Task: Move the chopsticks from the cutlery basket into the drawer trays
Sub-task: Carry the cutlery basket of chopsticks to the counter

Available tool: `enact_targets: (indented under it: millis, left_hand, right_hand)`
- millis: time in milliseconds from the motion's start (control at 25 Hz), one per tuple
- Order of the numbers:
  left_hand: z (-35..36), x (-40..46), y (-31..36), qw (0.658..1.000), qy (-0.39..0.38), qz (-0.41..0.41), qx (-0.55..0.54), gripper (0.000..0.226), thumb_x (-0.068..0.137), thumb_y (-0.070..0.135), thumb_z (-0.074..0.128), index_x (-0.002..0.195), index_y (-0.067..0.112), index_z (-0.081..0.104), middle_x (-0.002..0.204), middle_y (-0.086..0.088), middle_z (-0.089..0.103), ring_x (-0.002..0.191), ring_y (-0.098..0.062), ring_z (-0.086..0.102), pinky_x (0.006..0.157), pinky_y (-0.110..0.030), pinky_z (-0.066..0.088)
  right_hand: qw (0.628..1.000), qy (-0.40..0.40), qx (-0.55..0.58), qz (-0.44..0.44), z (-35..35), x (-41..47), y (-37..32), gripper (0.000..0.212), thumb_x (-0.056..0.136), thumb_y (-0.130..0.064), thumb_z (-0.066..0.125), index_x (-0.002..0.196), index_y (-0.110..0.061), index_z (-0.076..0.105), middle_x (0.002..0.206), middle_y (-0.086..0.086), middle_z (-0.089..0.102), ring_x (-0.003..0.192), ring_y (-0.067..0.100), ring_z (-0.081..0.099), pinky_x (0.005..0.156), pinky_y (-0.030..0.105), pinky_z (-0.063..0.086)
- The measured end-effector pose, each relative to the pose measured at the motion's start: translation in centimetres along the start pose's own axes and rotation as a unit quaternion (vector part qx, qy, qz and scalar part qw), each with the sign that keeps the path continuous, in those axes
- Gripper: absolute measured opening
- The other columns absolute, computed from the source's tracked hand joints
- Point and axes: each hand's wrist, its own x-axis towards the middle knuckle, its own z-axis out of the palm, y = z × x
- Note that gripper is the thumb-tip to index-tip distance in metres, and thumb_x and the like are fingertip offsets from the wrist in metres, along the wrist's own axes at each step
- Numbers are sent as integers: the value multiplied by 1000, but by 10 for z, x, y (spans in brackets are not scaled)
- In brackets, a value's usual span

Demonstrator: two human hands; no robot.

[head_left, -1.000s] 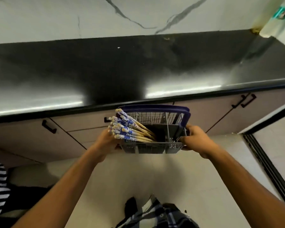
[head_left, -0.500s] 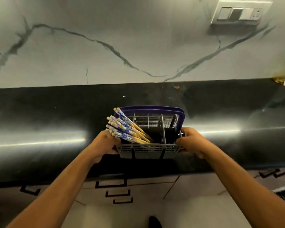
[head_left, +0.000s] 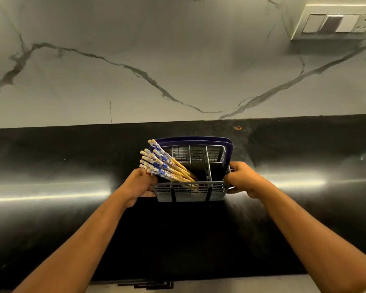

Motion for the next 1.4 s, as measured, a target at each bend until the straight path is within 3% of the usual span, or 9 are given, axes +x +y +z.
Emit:
enact_targets:
  millis: [560,680,760,880,1000,1080,1200,1320,1400]
  left_hand:
    - [-13,21,17,999,-31,22,-21,16,101,7,46,93,12,58,85,-7,72,67,-15,74,57,-27,60]
    - [-10,24,9,999,-18,47,11,18,103,23,43,117,19,54,106,-7,70,92,-20,71,75,-36,61]
    - [-4,26,-3,995,32,84,47,29,101,40,42,126,28,50,112,-2,69,101,-21,68,91,-48,56]
    - [10,15,-17,967,154,174,102,40,102,46,37,136,26,46,109,8,66,103,-19,64,90,-39,50]
    - [13,1,-34,947,224,200,116,53,103,42,36,151,22,31,139,-5,57,129,-25,54,104,-41,44]
    - [10,-8,-49,940,232,196,155,56,103,37,39,154,19,25,154,-7,41,142,-24,40,114,-39,34]
    - [4,-27,-64,914,237,222,244,57,103,37,39,155,18,23,160,-7,30,149,-21,26,119,-38,24]
    - [-5,-48,-78,869,256,262,334,60,102,42,32,154,14,23,162,-9,25,152,-19,14,124,-41,15]
    - [-7,-64,-87,860,247,280,347,60,102,42,33,154,13,24,162,-7,24,152,-17,13,124,-40,14]
  right_hand:
    - [1000,11,15,-12,3,27,-22,32,87,4,56,114,-12,64,97,11,73,85,24,72,60,32,60]
    - [996,40,73,-20,6,29,-15,28,89,-2,57,115,-11,65,96,10,73,82,22,71,69,38,62]
    - [988,93,110,-47,14,28,-3,26,89,-20,65,114,-12,65,100,9,74,86,20,72,78,44,62]
    - [967,199,105,-120,25,19,13,58,88,-56,60,128,-15,57,113,1,69,102,17,67,88,40,58]
    - [949,235,105,-185,32,6,28,53,97,-51,45,135,-14,52,127,3,63,116,17,59,92,26,49]
    - [950,231,64,-198,36,0,42,49,100,-46,42,137,-14,50,133,4,60,120,17,56,97,30,48]
    - [952,221,17,-212,43,-13,59,48,100,-45,43,139,-17,49,139,4,56,126,19,53,105,43,47]
    - [951,207,-41,-225,54,-38,73,45,101,-40,44,141,-17,46,144,3,51,132,19,47,110,37,40]
    - [944,205,-74,-246,63,-58,82,45,101,-37,46,141,-17,45,145,3,49,134,18,45,111,38,40]
